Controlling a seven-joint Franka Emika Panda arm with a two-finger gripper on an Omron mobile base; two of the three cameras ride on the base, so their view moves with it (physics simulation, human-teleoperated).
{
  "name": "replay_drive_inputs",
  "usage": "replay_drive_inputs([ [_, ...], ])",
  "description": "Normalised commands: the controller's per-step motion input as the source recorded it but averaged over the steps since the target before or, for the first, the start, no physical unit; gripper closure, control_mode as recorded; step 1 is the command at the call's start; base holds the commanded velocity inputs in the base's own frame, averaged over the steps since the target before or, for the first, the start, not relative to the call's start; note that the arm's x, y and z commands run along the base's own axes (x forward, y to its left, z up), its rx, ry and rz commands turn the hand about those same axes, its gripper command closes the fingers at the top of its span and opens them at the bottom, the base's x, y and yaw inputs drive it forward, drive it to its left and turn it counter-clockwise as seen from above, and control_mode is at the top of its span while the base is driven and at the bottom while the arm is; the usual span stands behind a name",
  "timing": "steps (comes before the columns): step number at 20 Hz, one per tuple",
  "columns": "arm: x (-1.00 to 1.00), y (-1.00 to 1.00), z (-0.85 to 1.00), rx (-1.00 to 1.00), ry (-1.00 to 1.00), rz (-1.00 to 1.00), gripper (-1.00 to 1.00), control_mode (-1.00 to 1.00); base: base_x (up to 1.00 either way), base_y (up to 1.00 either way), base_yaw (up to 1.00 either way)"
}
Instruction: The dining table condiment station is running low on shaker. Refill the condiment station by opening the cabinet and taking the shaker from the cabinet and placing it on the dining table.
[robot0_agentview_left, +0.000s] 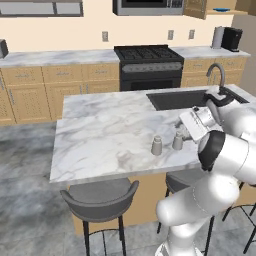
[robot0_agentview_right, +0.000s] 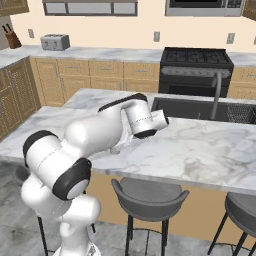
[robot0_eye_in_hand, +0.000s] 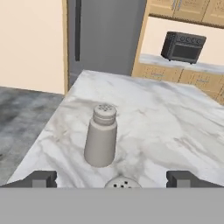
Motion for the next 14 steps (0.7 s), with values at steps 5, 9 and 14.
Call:
replay_drive_inputs([
  [5,-0.06,0.00,0.66,0.00,-0.06,0.00,-1.00,-1.00,0.00,0.00,0.00],
  [9,-0.79,0.14,0.16,-0.08,-0.10,0.00,-1.00,-1.00,0.00,0.00,0.00],
  [14,-1.00,0.67,0.00,-0.22,-0.33,0.00,-1.00,-1.00,0.00,0.00,0.00],
])
